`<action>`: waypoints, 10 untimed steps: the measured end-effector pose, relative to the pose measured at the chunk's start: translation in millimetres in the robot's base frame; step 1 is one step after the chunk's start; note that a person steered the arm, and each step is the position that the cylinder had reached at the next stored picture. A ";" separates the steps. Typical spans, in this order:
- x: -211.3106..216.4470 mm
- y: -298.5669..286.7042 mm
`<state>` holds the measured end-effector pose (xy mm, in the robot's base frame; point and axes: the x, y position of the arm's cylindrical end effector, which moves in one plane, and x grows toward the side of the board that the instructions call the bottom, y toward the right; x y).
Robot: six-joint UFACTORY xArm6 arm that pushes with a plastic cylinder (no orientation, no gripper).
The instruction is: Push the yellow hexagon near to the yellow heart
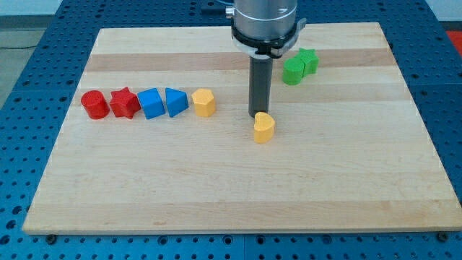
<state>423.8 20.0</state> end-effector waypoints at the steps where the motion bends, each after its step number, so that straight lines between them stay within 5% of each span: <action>1: -52.1 -20.0; 3: -44.0 -92.8; 7: 11.5 -127.0; 10: 19.7 -53.4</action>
<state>443.5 -33.4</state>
